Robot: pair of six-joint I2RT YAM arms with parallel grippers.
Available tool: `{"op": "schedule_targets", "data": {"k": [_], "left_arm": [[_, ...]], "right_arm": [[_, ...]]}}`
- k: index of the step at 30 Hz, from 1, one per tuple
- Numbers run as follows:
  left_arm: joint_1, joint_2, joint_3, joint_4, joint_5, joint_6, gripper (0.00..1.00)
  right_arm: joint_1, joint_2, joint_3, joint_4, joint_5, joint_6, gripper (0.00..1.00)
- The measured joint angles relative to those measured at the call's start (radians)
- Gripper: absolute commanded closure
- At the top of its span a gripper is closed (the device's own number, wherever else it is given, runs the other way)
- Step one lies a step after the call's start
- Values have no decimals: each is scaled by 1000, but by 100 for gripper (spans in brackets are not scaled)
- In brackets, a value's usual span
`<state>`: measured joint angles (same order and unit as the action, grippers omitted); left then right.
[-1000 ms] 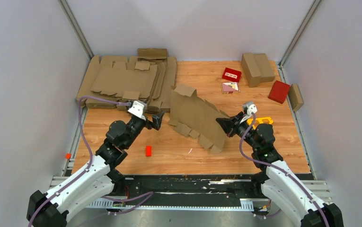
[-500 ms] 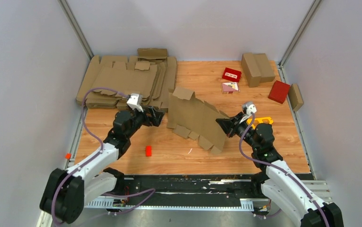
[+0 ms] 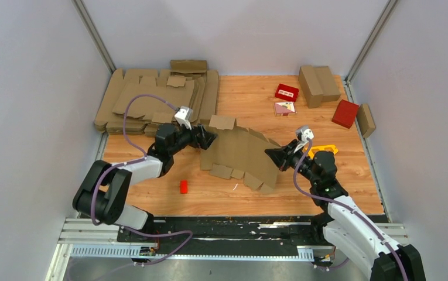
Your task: Fold the paper box
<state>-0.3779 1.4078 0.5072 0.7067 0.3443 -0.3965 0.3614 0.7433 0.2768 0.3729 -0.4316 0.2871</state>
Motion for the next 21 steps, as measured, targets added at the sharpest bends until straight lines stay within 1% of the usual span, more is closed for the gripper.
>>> {"op": "schedule_targets", "data": {"k": [4,6,10,13,17,21], "left_arm": [[2,90,61,26,47,-4,30],[5,110,69,31,88,-12,38],[6,107,67,30,144,-31,42],[6,54,30,15,159,-42,44],[6,-78,-29,-40,168,-43,56],[6,-187,-63,-64,159,-35,51]], "right_arm": [[0,9,0,-2,-5,0,100],[0,7,0,-2,-3,0,100],[0,-2,0,-14,12,-1,100],[0,-12,0,-21,22,-1,100],[0,-13,0,-27,29,-1,100],[0,-13,0,-26,30,-1,100]]}}
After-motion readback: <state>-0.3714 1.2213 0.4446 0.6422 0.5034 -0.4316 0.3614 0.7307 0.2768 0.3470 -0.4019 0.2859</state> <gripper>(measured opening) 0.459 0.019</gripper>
